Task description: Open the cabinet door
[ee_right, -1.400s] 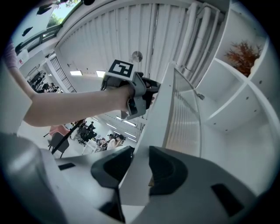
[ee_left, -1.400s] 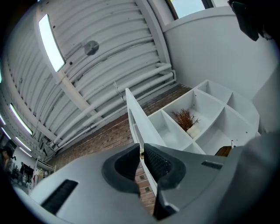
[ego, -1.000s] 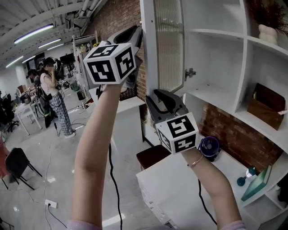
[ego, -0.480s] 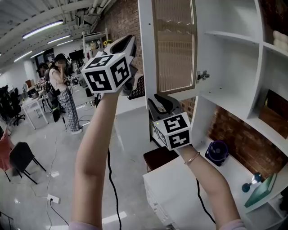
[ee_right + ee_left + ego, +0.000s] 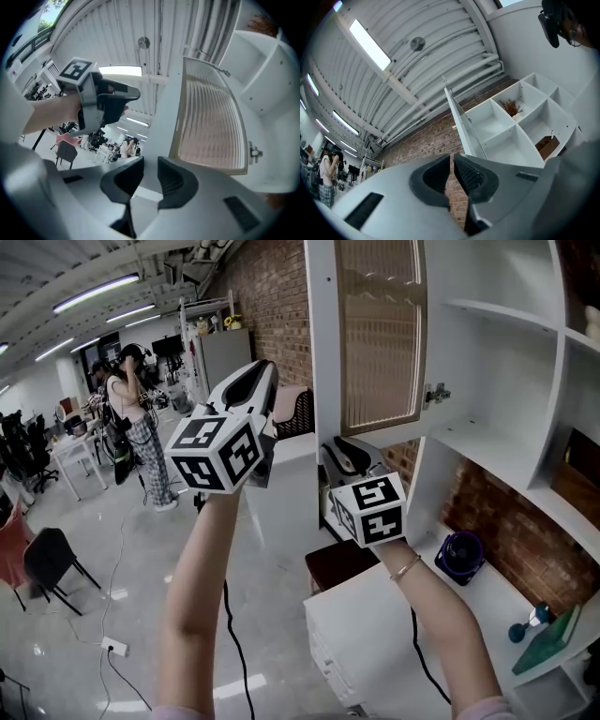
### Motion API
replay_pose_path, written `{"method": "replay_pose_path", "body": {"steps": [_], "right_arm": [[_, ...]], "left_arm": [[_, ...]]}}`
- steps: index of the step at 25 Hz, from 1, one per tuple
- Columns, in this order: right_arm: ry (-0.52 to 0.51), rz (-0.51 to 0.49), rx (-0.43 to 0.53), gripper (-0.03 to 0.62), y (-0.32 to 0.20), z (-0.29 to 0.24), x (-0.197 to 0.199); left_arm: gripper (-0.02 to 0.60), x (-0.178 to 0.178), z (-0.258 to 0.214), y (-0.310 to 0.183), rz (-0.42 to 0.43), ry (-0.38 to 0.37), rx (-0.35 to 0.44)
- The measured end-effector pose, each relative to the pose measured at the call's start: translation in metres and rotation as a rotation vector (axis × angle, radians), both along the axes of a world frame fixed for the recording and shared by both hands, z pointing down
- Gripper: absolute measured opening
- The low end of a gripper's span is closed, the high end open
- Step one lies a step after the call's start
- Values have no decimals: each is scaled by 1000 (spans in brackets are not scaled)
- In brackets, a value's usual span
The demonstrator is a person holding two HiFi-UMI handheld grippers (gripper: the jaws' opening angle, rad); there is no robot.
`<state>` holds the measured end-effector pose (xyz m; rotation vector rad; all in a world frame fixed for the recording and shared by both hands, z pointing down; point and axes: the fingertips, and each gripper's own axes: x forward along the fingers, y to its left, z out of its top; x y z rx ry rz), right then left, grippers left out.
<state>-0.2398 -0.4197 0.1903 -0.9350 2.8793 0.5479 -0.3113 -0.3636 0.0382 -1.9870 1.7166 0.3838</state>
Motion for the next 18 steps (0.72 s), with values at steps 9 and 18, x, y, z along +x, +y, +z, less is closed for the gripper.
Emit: {"method": "replay_pose_path", "body": {"steps": [9, 18], "right_arm": [[-47, 0, -18, 84, -4, -2, -3], [-39, -24, -42, 74, 10, 15, 8]], "left_arm": [[28, 2, 104, 4, 24, 100, -119], [21, 16, 180, 6, 59, 200, -228]]}}
